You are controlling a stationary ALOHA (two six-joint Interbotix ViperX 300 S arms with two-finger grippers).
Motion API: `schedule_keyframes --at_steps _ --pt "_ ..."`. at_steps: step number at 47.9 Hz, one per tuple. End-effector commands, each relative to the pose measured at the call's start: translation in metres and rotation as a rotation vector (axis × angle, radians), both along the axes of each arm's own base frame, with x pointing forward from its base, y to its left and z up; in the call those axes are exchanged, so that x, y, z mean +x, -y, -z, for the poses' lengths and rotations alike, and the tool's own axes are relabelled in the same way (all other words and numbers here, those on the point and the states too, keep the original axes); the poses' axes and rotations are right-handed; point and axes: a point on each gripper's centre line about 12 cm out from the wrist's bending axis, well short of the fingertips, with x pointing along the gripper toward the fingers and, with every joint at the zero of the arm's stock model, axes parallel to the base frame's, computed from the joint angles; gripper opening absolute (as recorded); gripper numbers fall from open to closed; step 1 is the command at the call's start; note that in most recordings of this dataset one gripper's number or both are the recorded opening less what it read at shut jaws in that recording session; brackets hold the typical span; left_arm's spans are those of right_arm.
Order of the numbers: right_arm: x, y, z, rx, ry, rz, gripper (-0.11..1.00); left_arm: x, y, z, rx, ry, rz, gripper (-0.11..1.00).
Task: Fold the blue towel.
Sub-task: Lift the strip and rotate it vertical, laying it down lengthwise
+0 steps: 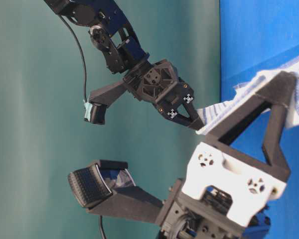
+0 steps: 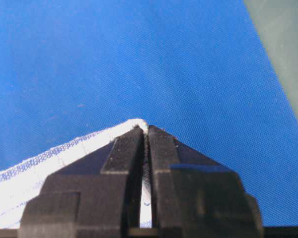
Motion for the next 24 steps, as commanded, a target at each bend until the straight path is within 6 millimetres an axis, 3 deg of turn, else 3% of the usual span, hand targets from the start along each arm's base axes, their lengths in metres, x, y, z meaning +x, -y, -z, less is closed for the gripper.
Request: schedule_keyframes --at_steps 1,8,13,17,24 --pt "0.004 0.003 -0.016 -0.021 0.039 0.003 0.03 0.0 0.002 -0.017 -0.011 0.039 0.003 0.03" --pt "0.005 0.003 -0.015 -0.021 0.038 0.003 0.06 -0.005 0.002 -0.012 -0.016 0.008 -0.002 0.03" --pt "0.007 0.004 -0.014 -0.023 0.038 0.005 0.24 -0.006 0.001 -0.012 -0.033 -0.002 -0.019 0.06" --pt "0.008 0.004 -0.015 -0.027 0.043 0.005 0.47 -0.008 -0.001 -0.012 -0.061 -0.01 -0.049 0.23" --pt "0.01 0.003 -0.017 -0.052 0.05 -0.001 0.83 -0.018 0.004 -0.017 -0.083 -0.016 -0.052 0.68"
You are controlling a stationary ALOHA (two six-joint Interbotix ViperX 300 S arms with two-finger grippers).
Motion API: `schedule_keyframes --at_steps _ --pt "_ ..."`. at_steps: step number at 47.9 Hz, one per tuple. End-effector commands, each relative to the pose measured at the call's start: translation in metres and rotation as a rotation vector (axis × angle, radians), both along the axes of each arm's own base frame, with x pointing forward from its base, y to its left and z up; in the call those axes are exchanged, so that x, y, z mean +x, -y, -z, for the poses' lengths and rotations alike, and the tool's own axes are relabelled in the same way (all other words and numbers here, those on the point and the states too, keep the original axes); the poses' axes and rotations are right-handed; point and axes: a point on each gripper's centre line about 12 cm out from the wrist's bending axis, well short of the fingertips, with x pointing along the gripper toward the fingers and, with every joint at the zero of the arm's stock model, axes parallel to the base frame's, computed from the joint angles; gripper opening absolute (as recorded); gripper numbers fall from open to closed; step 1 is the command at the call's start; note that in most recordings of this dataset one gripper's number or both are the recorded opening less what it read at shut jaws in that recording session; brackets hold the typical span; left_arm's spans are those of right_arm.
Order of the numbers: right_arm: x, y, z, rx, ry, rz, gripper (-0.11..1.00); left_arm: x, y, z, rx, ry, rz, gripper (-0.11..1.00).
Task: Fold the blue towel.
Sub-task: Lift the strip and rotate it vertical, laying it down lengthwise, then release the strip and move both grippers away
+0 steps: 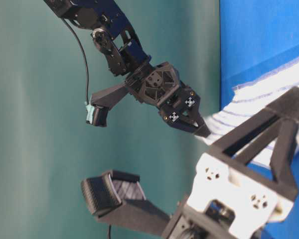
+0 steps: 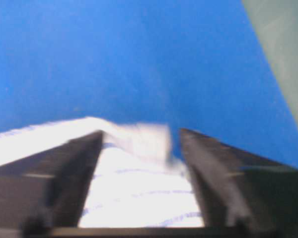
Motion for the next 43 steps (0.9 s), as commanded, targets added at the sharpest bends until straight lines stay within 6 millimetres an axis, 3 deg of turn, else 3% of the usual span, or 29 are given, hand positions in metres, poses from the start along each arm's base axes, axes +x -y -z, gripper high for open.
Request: schedule_keyframes --at_steps 1,5,15,23,35,43 --pt "0.006 0.001 -0.018 -0.039 0.043 -0.005 0.85 -0.004 0.007 -0.023 -0.014 0.049 0.015 0.73" --pt "0.006 0.001 -0.018 -0.041 0.041 -0.006 0.88 -0.013 0.012 -0.031 -0.02 0.047 0.036 0.89" --pt "0.004 0.0 -0.018 -0.039 0.039 -0.008 0.87 -0.045 0.017 -0.052 -0.041 0.003 0.087 0.87" --pt "-0.006 -0.002 -0.023 -0.038 0.04 -0.003 0.87 -0.065 0.01 -0.058 -0.037 -0.023 0.093 0.87" --pt "-0.047 -0.013 -0.04 -0.048 0.063 0.03 0.87 -0.078 -0.026 -0.063 0.027 -0.009 0.032 0.87" --pt "-0.074 -0.023 -0.048 -0.059 0.09 0.061 0.87 -0.078 -0.064 -0.069 0.14 -0.008 -0.023 0.87"
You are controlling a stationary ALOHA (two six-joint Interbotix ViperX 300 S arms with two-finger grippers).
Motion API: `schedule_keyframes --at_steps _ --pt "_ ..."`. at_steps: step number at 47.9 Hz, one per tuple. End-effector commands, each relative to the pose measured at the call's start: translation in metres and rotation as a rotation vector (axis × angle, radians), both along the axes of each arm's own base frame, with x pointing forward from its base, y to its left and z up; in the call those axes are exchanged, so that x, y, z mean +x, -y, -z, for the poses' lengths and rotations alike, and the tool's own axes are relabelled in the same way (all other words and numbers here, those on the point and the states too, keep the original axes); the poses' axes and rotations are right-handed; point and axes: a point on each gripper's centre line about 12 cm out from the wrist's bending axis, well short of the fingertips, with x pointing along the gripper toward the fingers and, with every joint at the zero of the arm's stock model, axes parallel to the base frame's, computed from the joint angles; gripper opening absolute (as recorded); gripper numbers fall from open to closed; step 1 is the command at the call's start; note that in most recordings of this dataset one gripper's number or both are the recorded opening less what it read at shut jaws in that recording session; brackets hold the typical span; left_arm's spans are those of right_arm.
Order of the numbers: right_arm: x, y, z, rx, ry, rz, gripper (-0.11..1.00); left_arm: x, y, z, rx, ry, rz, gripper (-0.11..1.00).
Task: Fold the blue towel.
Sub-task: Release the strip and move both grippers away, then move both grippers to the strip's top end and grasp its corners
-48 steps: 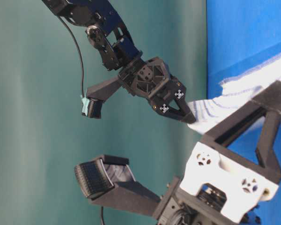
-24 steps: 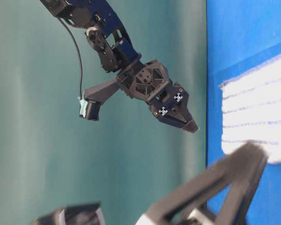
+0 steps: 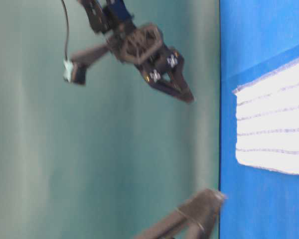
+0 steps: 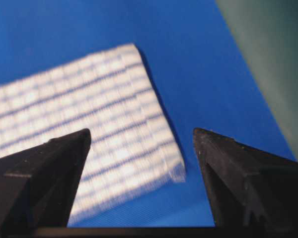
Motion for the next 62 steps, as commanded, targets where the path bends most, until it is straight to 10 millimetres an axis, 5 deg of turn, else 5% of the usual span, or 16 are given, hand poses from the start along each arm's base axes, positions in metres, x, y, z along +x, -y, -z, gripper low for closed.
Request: schedule_keyframes --at_steps 1,14,24,38,49,62 --pt "-0.012 -0.005 -0.02 -0.026 0.057 0.017 0.87 0.001 -0.021 -0.012 0.051 0.027 -0.033 0.87" --pt "-0.045 -0.019 -0.018 -0.004 0.078 0.063 0.87 -0.005 -0.071 -0.014 0.187 0.0 -0.114 0.87" --pt "-0.052 -0.024 -0.016 0.016 0.083 0.075 0.87 -0.008 -0.082 -0.013 0.249 -0.014 -0.117 0.87" --pt "-0.044 -0.02 -0.017 0.014 0.086 0.077 0.87 -0.006 -0.091 -0.015 0.262 -0.013 -0.137 0.87" --pt "-0.021 -0.004 -0.01 0.009 0.079 0.091 0.87 -0.006 -0.138 -0.008 0.304 -0.054 -0.248 0.86" --pt "0.0 0.021 0.026 0.055 0.029 0.164 0.87 0.003 -0.19 0.027 0.29 -0.144 -0.363 0.87"
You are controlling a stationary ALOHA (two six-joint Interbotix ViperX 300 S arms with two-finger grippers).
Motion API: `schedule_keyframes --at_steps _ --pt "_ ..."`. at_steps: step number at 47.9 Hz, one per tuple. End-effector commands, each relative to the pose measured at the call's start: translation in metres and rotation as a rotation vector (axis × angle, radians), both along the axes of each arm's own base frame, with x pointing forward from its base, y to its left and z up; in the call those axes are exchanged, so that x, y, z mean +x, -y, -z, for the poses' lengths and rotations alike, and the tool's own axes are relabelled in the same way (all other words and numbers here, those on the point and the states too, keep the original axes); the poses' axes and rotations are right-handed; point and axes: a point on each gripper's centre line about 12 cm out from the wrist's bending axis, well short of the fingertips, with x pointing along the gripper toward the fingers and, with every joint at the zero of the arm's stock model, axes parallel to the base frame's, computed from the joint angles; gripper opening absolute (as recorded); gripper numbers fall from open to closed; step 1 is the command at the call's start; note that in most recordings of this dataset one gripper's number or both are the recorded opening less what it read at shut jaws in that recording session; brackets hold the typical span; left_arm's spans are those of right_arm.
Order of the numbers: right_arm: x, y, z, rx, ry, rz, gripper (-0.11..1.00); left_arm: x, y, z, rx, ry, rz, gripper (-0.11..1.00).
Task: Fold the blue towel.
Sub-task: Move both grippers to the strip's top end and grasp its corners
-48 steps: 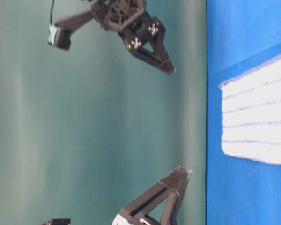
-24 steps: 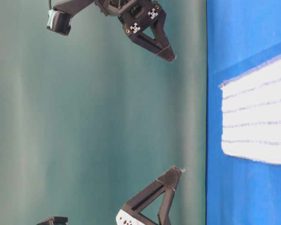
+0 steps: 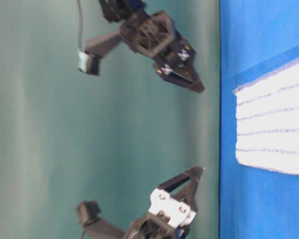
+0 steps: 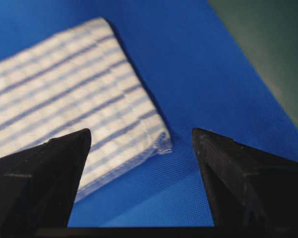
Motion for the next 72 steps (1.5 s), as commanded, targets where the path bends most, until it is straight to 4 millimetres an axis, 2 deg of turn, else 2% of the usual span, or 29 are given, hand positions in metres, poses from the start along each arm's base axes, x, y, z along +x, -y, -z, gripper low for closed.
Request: schedule_keyframes --at_steps 1,14,28,34,37,41,48,52,54,72 --pt "0.007 0.01 -0.004 -0.009 0.029 0.036 0.87 0.009 -0.016 -0.003 0.019 0.022 -0.029 0.87" --pt "0.01 0.018 0.022 0.008 0.004 0.098 0.86 0.02 -0.046 0.034 0.007 -0.022 -0.091 0.86" --pt "0.019 0.024 0.047 0.032 -0.031 0.122 0.79 0.026 -0.055 0.051 0.007 -0.037 -0.106 0.86" --pt "0.023 0.027 0.058 0.044 -0.047 0.125 0.76 0.025 -0.056 0.057 -0.004 -0.047 -0.112 0.82" --pt "0.024 0.027 0.06 0.048 -0.049 0.127 0.73 0.025 -0.055 0.06 -0.015 -0.05 -0.115 0.77" --pt "0.024 0.027 0.061 0.05 -0.052 0.128 0.63 0.025 -0.053 0.064 -0.024 -0.059 -0.113 0.6" --pt "0.024 0.024 0.063 0.056 -0.058 0.121 0.27 0.031 -0.048 0.074 -0.033 -0.078 -0.095 0.18" --pt "0.024 0.023 0.064 0.056 -0.06 0.118 0.11 0.034 -0.048 0.081 -0.038 -0.089 -0.092 0.03" --pt "0.025 0.022 0.064 0.055 -0.06 0.114 0.07 0.035 -0.049 0.083 -0.042 -0.09 -0.094 0.03" --pt "0.024 0.019 0.063 0.053 -0.062 0.11 0.07 0.036 -0.057 0.078 -0.016 -0.084 -0.096 0.03"
